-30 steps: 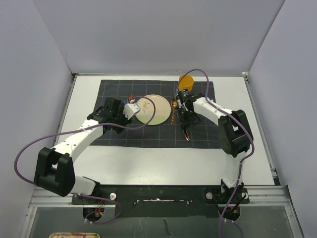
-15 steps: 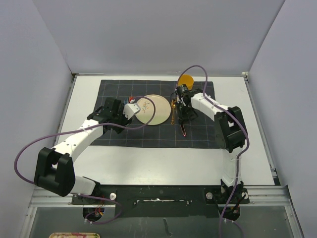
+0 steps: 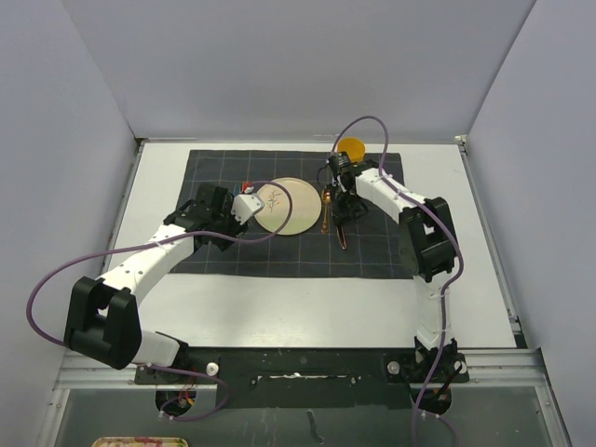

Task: Set the dinner table for one person
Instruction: Adjust the knife on the napkin, then adjust the cup on the napkin.

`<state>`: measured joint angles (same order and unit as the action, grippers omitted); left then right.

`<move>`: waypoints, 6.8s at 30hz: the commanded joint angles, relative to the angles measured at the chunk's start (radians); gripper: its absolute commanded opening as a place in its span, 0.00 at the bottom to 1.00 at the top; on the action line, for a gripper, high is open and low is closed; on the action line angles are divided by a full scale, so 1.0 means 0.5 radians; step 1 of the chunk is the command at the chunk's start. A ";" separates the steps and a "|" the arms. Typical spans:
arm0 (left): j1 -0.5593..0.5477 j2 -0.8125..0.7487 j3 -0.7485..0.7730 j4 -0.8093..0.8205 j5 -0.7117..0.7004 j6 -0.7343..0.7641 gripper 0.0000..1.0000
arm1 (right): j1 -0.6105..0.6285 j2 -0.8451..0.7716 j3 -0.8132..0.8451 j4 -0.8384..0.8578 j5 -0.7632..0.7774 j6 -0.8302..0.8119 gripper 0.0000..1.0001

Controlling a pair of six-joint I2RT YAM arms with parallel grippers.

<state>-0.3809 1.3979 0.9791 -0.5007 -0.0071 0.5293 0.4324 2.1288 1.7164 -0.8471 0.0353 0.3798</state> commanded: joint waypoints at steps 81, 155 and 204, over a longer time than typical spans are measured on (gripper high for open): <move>-0.011 -0.016 0.006 0.023 0.013 0.041 0.49 | -0.031 0.075 0.192 0.021 -0.034 0.170 0.00; -0.014 -0.103 0.088 0.032 0.087 -0.034 0.50 | -0.070 0.041 1.084 0.296 0.381 -1.362 0.32; -0.017 0.001 0.045 0.058 0.086 0.007 0.50 | -0.115 0.196 1.056 0.073 0.238 -1.094 0.18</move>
<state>-0.3847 1.3861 0.9993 -0.5121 0.0273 0.5285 0.3801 2.2234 2.2086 -0.8249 0.1459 -0.1818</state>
